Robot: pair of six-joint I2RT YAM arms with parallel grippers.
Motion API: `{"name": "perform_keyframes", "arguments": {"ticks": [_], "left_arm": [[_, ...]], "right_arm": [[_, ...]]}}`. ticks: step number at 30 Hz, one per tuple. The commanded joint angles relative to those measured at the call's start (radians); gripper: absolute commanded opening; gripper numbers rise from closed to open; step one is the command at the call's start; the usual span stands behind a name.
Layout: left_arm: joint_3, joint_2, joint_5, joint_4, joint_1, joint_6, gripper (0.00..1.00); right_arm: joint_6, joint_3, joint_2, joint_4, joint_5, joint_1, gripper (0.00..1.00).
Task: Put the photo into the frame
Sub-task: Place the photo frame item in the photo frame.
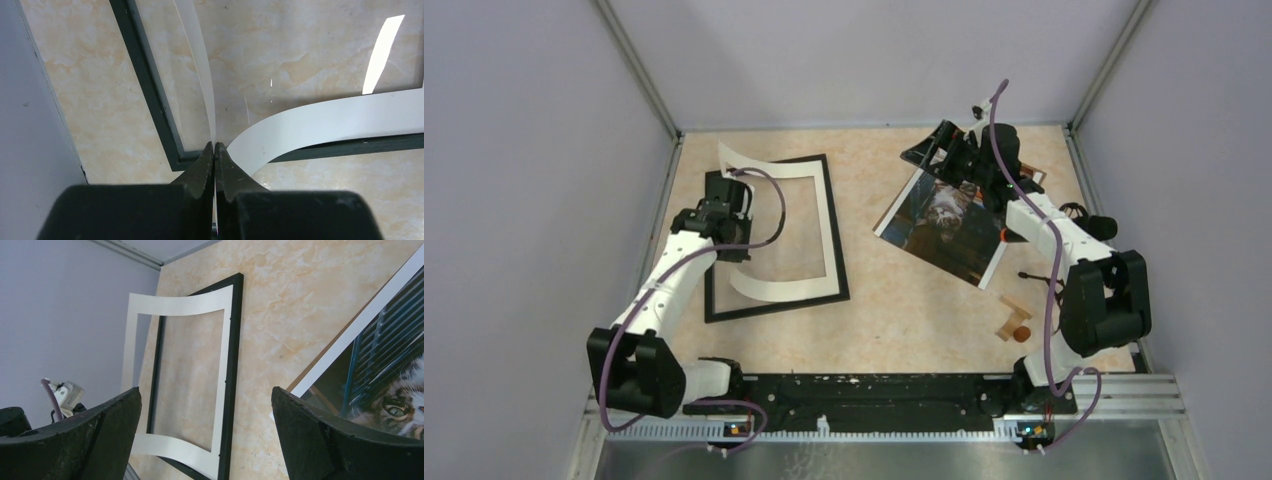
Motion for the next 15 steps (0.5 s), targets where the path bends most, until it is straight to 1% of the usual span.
{"name": "perform_keyframes", "arguments": {"ticks": [1, 8, 11, 15], "left_arm": [[-0.023, 0.025, -0.069, 0.032, -0.002, -0.103, 0.03], [-0.028, 0.086, -0.111, 0.026, -0.001, -0.146, 0.05], [-0.028, 0.090, -0.113, 0.027, -0.001, -0.147, 0.09], [-0.035, 0.091, -0.122, 0.023, -0.001, -0.153, 0.11]], "right_arm": [[0.000, -0.001, 0.004, 0.041, -0.014, -0.012, 0.99], [0.001, -0.003, 0.001, 0.040, -0.018, -0.021, 0.99], [0.002, -0.006, 0.004, 0.041, -0.019, -0.025, 0.99], [0.005, -0.005, 0.007, 0.040, -0.024, -0.027, 0.99]]}}
